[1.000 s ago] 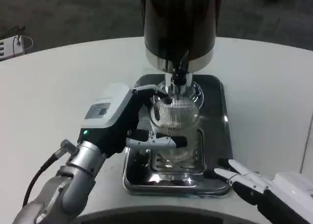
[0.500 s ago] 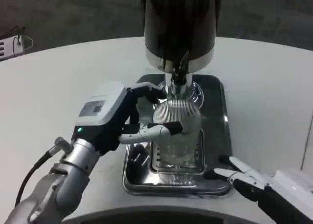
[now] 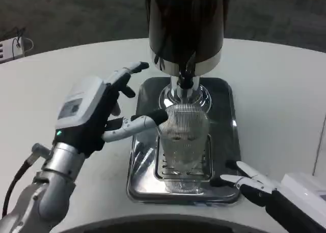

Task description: Grasp the cup under the faucet to collect the drink, then remove the cup.

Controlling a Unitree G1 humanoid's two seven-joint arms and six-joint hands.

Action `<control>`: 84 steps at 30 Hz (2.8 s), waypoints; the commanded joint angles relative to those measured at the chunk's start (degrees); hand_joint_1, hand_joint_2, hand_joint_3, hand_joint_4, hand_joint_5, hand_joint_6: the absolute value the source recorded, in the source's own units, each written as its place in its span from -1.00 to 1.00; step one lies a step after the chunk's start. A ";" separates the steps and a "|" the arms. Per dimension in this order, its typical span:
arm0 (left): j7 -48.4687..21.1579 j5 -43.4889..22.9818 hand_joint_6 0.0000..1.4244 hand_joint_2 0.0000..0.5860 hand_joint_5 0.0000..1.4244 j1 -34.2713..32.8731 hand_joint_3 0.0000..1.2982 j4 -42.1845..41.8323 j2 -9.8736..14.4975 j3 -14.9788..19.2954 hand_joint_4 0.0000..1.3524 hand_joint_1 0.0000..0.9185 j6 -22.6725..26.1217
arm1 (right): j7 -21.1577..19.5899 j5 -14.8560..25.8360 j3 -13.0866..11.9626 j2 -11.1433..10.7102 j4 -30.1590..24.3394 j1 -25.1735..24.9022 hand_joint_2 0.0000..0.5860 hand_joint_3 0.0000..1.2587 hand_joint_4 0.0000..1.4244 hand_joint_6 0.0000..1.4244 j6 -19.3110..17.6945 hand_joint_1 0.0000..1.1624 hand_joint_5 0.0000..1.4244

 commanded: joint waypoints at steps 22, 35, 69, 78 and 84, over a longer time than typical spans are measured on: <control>-32.43 -32.79 -0.44 -0.81 -0.58 6.04 -0.66 -22.40 -0.69 8.39 -0.71 -1.00 -0.12 | -3.06 -5.96 5.11 -2.16 -0.92 -2.50 0.56 -0.70 -0.99 -0.89 5.95 -0.17 -0.84; -38.58 -32.15 -0.51 -0.80 -0.60 0.61 -0.70 -22.85 -2.30 7.50 -0.74 -1.00 4.35 | -5.06 -6.70 6.77 -2.24 -0.92 -1.04 0.56 -0.70 -0.99 -0.89 5.15 -0.17 -0.84; -46.29 -20.17 -0.68 -0.81 -0.73 -5.08 -0.81 -22.92 0.88 0.18 -0.88 -1.00 6.50 | -5.08 -3.51 3.37 2.14 -0.93 1.17 0.56 -0.72 -0.98 -0.89 6.16 -0.17 -0.85; -46.10 -17.81 -0.71 -0.84 -0.75 -5.66 -0.84 -21.63 1.34 -0.84 -0.91 -1.00 4.93 | -7.67 1.85 2.48 4.31 -0.03 1.06 0.19 -1.00 -1.00 -0.93 16.10 -0.09 -0.88; -46.13 -17.26 -0.72 -0.88 -0.77 -5.83 -0.84 -21.44 1.54 -1.09 -0.92 -1.00 4.36 | -11.59 4.49 2.51 4.55 1.31 0.98 0.08 -1.00 -1.00 -0.95 19.37 -0.01 -0.92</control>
